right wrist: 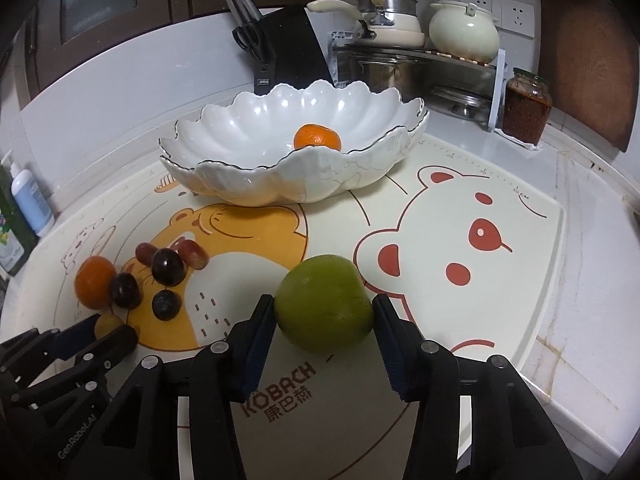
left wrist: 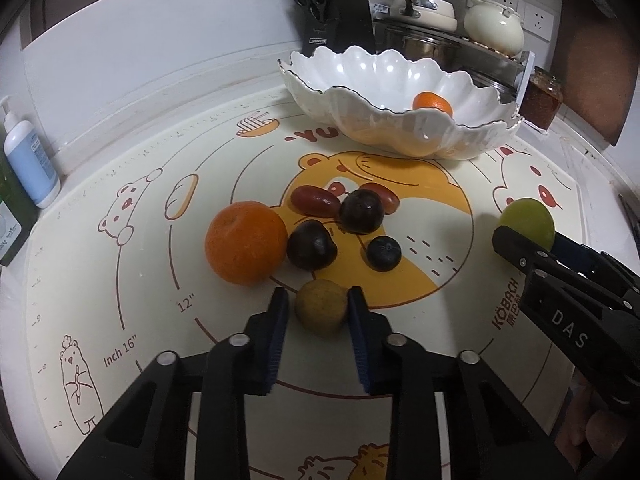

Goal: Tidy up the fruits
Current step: 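Grasp the green apple with the right tool while the left tool grasps another brown fruit, then carry the green apple and brown fruit over the white bowl with both tools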

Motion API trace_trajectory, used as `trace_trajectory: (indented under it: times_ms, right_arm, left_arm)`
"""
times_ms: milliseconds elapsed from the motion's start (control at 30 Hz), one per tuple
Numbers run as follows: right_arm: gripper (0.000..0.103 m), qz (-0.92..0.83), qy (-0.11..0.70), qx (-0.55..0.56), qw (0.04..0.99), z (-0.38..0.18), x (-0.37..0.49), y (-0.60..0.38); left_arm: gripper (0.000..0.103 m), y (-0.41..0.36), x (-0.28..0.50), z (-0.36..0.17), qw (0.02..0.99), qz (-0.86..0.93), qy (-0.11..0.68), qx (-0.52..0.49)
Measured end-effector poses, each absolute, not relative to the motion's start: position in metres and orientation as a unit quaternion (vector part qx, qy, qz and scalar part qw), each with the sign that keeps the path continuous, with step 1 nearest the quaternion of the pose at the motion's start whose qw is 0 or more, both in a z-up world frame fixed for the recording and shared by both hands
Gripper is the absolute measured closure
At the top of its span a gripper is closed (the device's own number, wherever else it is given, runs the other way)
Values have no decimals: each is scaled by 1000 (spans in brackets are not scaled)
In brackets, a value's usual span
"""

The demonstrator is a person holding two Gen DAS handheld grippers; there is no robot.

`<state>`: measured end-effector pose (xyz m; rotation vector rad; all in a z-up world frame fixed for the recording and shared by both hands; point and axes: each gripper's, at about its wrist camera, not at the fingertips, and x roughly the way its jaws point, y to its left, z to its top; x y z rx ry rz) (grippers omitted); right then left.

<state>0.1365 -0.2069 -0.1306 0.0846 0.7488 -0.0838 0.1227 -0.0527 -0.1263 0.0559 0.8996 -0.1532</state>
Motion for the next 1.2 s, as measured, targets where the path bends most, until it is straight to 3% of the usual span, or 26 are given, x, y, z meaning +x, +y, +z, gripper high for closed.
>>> trace_trajectory:
  times_ms: [1200]
  right_arm:
    - [53, -63, 336, 57, 938, -95, 132, -224]
  left_arm:
    - [77, -64, 138, -83, 911, -93, 401, 25]
